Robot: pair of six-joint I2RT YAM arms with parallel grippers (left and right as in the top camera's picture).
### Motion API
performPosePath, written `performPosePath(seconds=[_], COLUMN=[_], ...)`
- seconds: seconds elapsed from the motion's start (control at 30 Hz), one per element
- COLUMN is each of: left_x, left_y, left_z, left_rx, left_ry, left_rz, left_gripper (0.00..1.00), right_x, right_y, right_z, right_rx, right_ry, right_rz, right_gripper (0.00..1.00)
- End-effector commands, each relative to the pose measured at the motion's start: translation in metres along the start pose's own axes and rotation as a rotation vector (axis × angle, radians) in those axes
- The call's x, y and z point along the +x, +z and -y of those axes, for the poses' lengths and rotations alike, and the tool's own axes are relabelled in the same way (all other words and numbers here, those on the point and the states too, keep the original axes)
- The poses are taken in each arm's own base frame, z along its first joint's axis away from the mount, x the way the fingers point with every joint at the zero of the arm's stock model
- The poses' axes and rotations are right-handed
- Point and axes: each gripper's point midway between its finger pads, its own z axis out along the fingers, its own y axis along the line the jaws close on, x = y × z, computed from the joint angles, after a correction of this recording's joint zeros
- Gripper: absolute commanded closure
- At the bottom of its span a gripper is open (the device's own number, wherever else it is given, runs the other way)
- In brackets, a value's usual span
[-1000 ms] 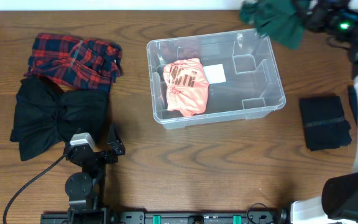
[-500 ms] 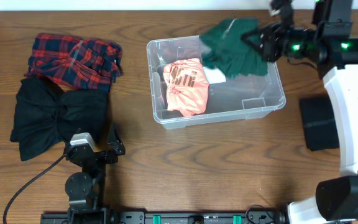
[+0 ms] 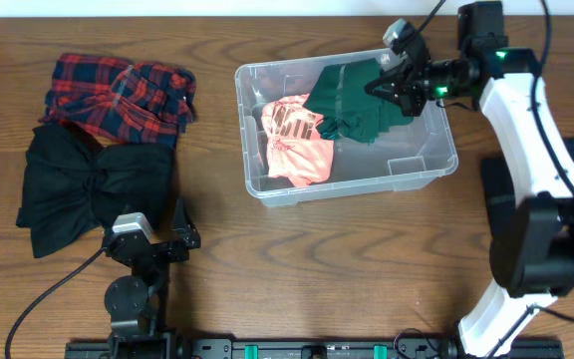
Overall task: Pack container
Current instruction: 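Carry the dark green shirt into the bin's right side, then release the green shirt and push the pink shirt flat with the right gripper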
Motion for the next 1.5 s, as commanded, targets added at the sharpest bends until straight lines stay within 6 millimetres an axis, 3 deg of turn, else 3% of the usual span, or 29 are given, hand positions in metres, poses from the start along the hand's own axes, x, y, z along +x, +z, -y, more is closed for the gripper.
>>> performPosePath(seconds=[0.0,0.17,0.2,0.23,0.27,0.33,0.47,0.6,0.7,0.8,0.93,1.13,1.3,1.47], left_x=[0.017,0.017,0.017,0.017,0.017,0.017,0.017,0.017,0.017,0.017,0.017,0.017,0.017,0.017], left_y=[0.001,0.001,0.001,0.001,0.001,0.001,0.001,0.001,0.001,0.001,0.001,0.001,0.001,0.001], left_z=[-0.005,-0.005,-0.005,-0.005,-0.005,-0.005,-0.005,-0.005,-0.005,-0.005,-0.005,-0.005,-0.005,-0.005], left_rx=[-0.017,-0.017,-0.017,-0.017,-0.017,-0.017,-0.017,-0.017,-0.017,-0.017,-0.017,-0.017,-0.017,-0.017], left_ry=[0.018,0.018,0.018,0.018,0.018,0.018,0.018,0.018,0.018,0.018,0.018,0.018,0.018,0.018], left_rz=[-0.054,-0.054,-0.054,-0.054,-0.054,-0.054,-0.054,-0.054,-0.054,-0.054,-0.054,-0.054,-0.054,-0.054], left_gripper=[0.02,0.02,0.02,0.02,0.02,0.02,0.02,0.02,0.02,0.02,0.02,0.02,0.02,0.02], right_x=[0.002,0.016,0.019,0.022,0.024,0.025,0.030,0.028,0.020,0.003,-0.025,-0.044,-0.041,-0.019], right_y=[0.004,0.003,0.001,-0.001,-0.003,-0.009,-0.021,-0.025,-0.030,-0.042,-0.068,-0.093,-0.066,-0.022], right_z=[0.011,0.035,0.038,0.043,0.047,0.052,0.063,0.063,0.059,0.053,0.040,-0.009,-0.080,-0.115], right_rx=[-0.027,0.010,0.025,0.044,0.060,0.078,0.111,0.118,0.126,0.150,0.220,0.218,0.103,0.130], right_ry=[-0.059,-0.034,-0.030,-0.024,-0.020,-0.012,0.051,0.087,0.120,0.178,0.305,0.386,0.270,0.190], right_rz=[0.039,0.034,0.026,0.016,0.009,0.008,0.014,0.021,0.032,0.058,0.105,0.112,-0.020,-0.225], right_gripper=[0.99,0.97,0.80,0.51,0.38,0.29,0.21,0.23,0.32,0.42,0.41,0.36,0.33,0.31])
